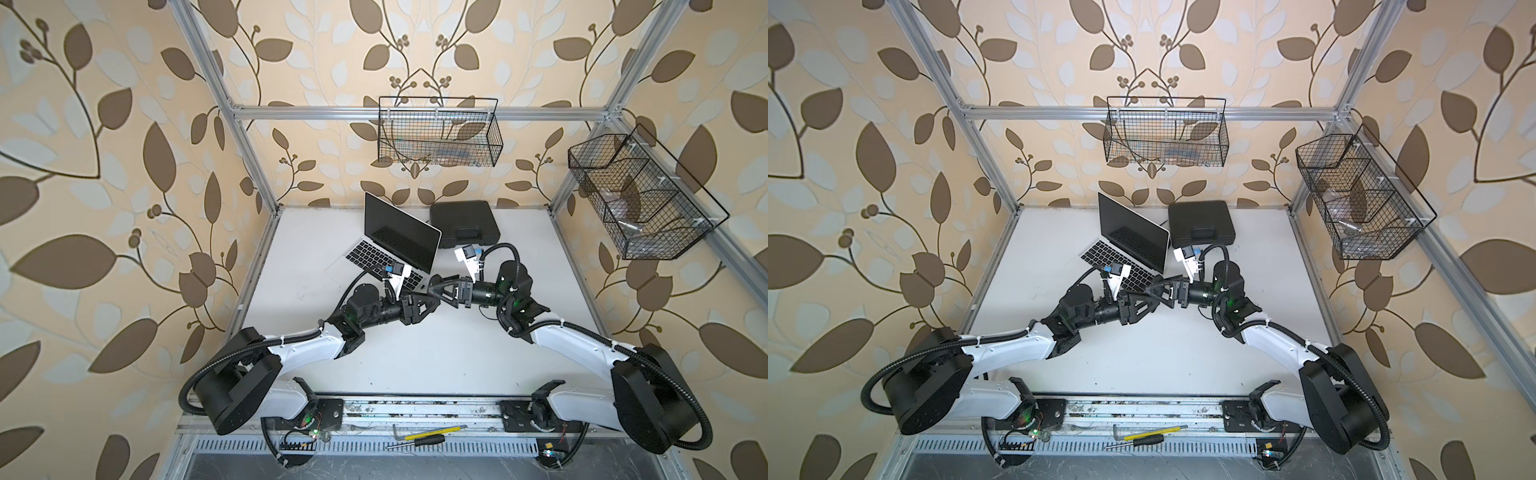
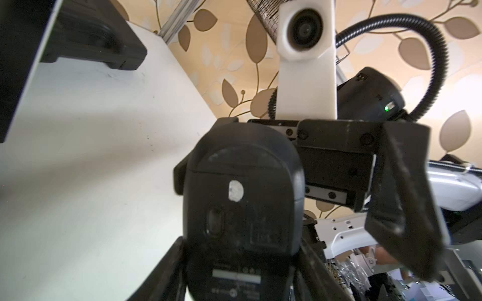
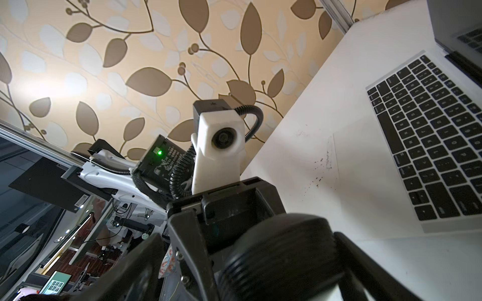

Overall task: Insert the wireless mouse receiver into the laptop
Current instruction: Place the mouse at the center of the board.

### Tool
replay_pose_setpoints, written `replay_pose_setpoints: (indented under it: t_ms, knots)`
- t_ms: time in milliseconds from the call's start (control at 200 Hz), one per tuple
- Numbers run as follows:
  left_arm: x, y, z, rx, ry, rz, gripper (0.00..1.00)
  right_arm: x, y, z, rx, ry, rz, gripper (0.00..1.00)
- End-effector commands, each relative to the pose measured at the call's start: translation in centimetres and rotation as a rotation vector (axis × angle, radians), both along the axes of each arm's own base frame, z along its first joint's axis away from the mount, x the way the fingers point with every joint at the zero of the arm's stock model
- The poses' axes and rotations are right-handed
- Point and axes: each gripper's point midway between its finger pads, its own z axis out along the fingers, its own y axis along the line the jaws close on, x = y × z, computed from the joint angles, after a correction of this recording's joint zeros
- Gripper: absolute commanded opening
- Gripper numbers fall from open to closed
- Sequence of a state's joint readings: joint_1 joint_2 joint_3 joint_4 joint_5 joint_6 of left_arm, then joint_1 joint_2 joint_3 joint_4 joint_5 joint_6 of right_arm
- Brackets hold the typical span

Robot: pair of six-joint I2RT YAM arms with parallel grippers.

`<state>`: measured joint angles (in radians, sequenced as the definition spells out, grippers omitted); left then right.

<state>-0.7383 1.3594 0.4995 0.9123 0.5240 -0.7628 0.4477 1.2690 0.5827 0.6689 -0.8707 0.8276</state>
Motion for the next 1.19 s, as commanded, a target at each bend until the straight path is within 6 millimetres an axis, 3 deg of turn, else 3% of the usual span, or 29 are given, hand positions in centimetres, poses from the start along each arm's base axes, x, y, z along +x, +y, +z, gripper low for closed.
replay_pose_setpoints:
  t_ms: [0, 85, 165, 255, 320, 380, 420, 435, 490, 560, 615, 635, 665, 700, 765, 890, 1000, 1190]
  knots:
    - [-1.0, -0.8, 4.9, -0.181, -0.056, -0.1, 0.01, -0.7, 1.0, 3.7, 0.091, -0.066, 0.059, 0.91]
    - [-1.0, -0.7, 5.1, -0.203, -0.072, -0.103, 0.0, -0.6, 1.3, 3.3, 0.077, -0.052, 0.072, 0.77]
    - [-0.9, -0.5, 4.6, -0.202, -0.07, -0.092, 0.0, -0.4, 1.0, 2.7, 0.06, -0.046, 0.065, 0.57]
    - [-1.0, -0.2, 4.2, -0.189, -0.059, -0.098, 0.0, -0.1, 0.7, 3.1, 0.065, -0.058, 0.061, 0.43]
    - [-1.0, 0.2, 3.6, -0.171, -0.038, -0.091, 0.08, 0.2, 0.3, 3.6, 0.067, -0.067, 0.054, 0.31]
    - [-0.8, 0.9, 2.7, -0.142, -0.021, -0.07, 0.49, 0.8, -0.2, 3.6, 0.052, -0.068, 0.038, 0.24]
    - [-0.5, 1.7, 2.1, -0.118, -0.02, -0.046, 0.93, 1.3, -0.6, 3.2, 0.019, -0.07, 0.029, 0.22]
    - [-0.5, 2.0, 1.8, -0.108, -0.019, -0.036, 0.98, 1.5, -0.8, 3.2, 0.004, -0.074, 0.022, 0.21]
    - [0.2, 4.0, 0.6, -0.057, -0.005, 0.035, 0.99, 2.4, -1.6, 1.8, -0.098, -0.099, 0.0, 0.21]
    - [1.2, 7.2, -0.6, 0.03, -0.012, 0.16, 0.99, 3.4, -3.1, -1.5, -0.347, -0.125, -0.037, 0.21]
    - [2.0, 10.2, -2.0, 0.181, -0.008, 0.3, 0.99, 4.0, -4.3, -4.3, -0.589, -0.175, -0.047, 0.2]
    - [2.0, 11.6, -3.4, 0.288, 0.005, 0.349, 0.99, 4.1, -4.8, -5.4, -0.677, -0.185, -0.046, 0.19]
    - [2.4, 13.5, -2.6, 0.385, -0.054, 0.437, 0.99, 4.3, -5.5, -7.0, -0.832, -0.211, -0.028, 0.19]
    - [2.2, 15.8, -3.3, 0.519, -0.059, 0.503, 0.99, 4.1, -5.9, -8.4, -0.975, -0.24, 0.014, 0.18]
    - [2.4, 19.2, -2.7, 0.647, -0.075, 0.614, 0.99, 3.9, -5.6, -10.4, -1.174, -0.313, 0.092, 0.18]
    - [2.2, 21.0, -2.6, 0.713, -0.048, 0.616, 0.99, 3.0, -4.0, -14.6, -1.461, -0.455, 0.348, 0.13]
    - [2.5, 22.2, -3.4, 0.777, -0.018, 0.651, 0.99, 3.5, -2.2, -16.5, -1.54, -0.468, 0.45, 0.12]
    - [3.2, 24.1, -3.4, 0.8, 0.0, 0.76, 0.99, 2.2, 0.3, -18.9, -1.57, -0.483, 0.554, 0.35]
